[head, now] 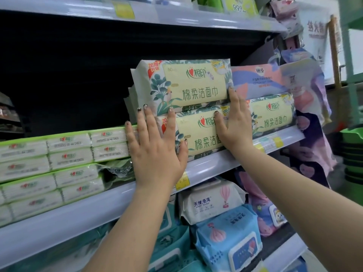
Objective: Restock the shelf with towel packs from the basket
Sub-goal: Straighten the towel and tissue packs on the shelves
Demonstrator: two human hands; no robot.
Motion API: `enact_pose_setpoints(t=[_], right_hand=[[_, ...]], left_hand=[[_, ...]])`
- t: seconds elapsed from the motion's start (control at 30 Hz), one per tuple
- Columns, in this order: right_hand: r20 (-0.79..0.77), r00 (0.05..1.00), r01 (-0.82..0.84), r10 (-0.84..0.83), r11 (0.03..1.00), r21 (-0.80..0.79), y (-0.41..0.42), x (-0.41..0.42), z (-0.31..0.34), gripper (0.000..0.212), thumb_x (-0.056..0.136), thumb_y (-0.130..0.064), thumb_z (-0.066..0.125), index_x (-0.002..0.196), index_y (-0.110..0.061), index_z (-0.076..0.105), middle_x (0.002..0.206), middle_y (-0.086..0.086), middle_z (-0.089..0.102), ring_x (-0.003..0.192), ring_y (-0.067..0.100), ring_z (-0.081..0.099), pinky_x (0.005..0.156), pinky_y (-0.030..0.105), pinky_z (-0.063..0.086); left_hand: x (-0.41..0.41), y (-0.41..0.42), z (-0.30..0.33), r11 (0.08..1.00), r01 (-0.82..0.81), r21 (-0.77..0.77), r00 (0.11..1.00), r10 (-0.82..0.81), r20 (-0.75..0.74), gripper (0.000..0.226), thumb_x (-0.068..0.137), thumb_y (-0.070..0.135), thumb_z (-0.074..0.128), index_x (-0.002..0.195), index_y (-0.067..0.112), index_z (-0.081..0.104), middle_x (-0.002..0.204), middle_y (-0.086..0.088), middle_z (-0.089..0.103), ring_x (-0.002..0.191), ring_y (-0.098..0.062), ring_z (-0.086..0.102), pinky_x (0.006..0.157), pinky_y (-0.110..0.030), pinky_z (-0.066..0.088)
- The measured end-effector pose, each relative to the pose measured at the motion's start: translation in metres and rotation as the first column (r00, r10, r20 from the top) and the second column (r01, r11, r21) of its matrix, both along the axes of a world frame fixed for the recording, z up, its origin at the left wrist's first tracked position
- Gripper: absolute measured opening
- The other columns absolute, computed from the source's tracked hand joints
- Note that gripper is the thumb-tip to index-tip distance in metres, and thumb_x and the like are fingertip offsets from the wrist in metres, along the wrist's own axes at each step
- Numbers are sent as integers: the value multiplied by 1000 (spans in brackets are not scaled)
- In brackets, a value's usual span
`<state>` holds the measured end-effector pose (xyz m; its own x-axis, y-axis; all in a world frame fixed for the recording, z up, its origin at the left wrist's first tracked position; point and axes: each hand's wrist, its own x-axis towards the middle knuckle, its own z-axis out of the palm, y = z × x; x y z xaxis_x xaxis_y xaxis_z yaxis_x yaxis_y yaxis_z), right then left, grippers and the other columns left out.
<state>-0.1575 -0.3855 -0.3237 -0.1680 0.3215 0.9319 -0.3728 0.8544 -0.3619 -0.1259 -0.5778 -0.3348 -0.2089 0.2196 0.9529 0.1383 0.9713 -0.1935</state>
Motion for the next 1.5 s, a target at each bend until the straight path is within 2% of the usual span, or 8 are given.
enact_pose_setpoints(t=[0.83,1.13,1.5], right_hand=[[-4,1000,5,-5,1000,-6,0,-1,-2,75,80,-53,27,145,-15,26,140,11,39,127,29,38,106,46,31],[0,1000,4,-4,1000,-3,0,-1,-2,76,79,-53,26,145,-15,26,139,10,40,126,28,39,105,40,29],[-9,1000,4,-4,1000,-2,0,-2,-2,75,80,-52,27,145,-14,27,139,10,40,127,29,39,106,44,31]], left_hand=[[5,-1,-2,1000,-8,8,1000,8,22,66,84,48,32,141,16,36,140,-27,41,133,-44,33,109,-54,4],[5,-2,-3,1000,9,14,1000,-9,29,66,84,47,32,141,14,37,138,-28,42,132,-45,33,109,-54,2],[4,-2,-3,1000,2,11,1000,-3,20,66,84,47,33,141,15,37,138,-27,42,133,-44,33,109,-54,3]])
